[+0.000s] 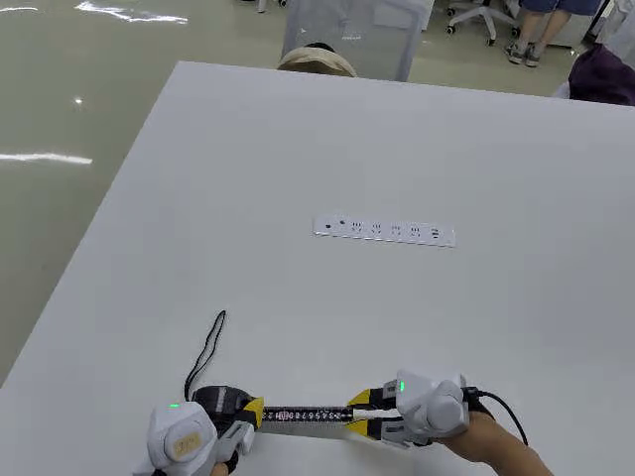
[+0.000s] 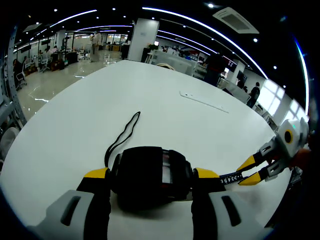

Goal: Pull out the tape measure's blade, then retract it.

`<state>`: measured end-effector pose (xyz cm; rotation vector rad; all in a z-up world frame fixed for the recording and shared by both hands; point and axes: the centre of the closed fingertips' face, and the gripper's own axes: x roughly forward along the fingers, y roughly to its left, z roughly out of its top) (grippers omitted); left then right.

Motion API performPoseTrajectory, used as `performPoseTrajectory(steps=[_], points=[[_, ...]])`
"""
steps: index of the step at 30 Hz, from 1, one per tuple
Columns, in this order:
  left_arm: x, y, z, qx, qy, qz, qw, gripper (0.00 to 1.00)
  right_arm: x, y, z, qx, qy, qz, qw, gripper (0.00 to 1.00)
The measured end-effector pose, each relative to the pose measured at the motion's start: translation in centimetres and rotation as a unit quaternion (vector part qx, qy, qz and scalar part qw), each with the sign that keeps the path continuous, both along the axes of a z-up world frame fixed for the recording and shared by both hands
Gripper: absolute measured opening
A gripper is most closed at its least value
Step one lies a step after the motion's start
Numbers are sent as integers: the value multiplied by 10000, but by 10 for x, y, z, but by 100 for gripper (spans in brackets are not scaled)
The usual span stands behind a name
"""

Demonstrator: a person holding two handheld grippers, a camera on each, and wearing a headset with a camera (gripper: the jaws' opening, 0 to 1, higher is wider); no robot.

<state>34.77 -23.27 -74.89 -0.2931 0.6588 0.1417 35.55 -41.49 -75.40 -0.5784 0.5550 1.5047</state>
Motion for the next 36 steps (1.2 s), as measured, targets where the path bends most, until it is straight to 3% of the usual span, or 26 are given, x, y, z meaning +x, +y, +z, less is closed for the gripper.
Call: performPoseTrajectory(steps=[36], points=[[0, 0, -2, -38, 5, -21, 10000, 63, -3, 29, -6, 78, 68, 78, 9999, 12]])
